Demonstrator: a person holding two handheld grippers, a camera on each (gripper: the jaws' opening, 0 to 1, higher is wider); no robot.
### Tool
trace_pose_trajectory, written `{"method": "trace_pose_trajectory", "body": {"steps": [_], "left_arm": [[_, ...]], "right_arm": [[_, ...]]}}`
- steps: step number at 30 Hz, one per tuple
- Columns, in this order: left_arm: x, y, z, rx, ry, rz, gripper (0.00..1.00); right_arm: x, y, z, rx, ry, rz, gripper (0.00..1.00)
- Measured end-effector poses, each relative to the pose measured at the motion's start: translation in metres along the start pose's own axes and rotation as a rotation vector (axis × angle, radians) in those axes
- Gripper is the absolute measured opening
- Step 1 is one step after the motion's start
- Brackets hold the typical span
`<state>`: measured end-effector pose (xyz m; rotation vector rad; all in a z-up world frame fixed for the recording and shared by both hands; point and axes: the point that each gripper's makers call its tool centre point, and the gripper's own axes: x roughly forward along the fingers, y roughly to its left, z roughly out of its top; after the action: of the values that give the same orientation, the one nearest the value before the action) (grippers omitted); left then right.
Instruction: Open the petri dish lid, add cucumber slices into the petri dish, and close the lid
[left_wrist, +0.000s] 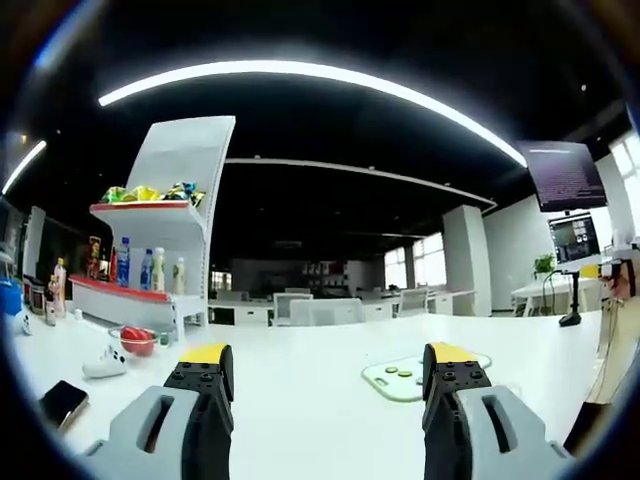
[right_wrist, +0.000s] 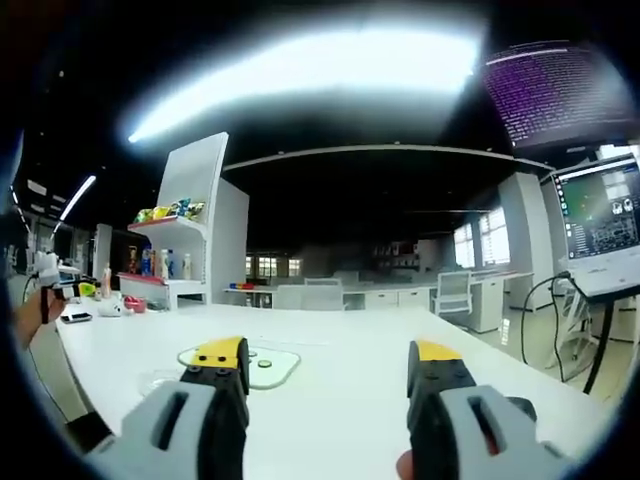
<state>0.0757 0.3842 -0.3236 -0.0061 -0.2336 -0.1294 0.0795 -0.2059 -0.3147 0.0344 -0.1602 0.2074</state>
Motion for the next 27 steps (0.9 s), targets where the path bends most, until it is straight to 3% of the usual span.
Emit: {"method": "trace_pose_trajectory", "body": {"steps": [14,27], "left_arm": [[0.004,-0.001,-0.011,-0.010,0.017,-0.024,0.78],[0.004,0.003,-0.019,-0.012,0.033,-0.014,0.79]], "right_arm": [[0.002,-0.004,0.002,-0.007,0.000,-0.011,0.63],[0.009,-0.005,-0.008,-0.006,0.022,0.000,0.63]]}}
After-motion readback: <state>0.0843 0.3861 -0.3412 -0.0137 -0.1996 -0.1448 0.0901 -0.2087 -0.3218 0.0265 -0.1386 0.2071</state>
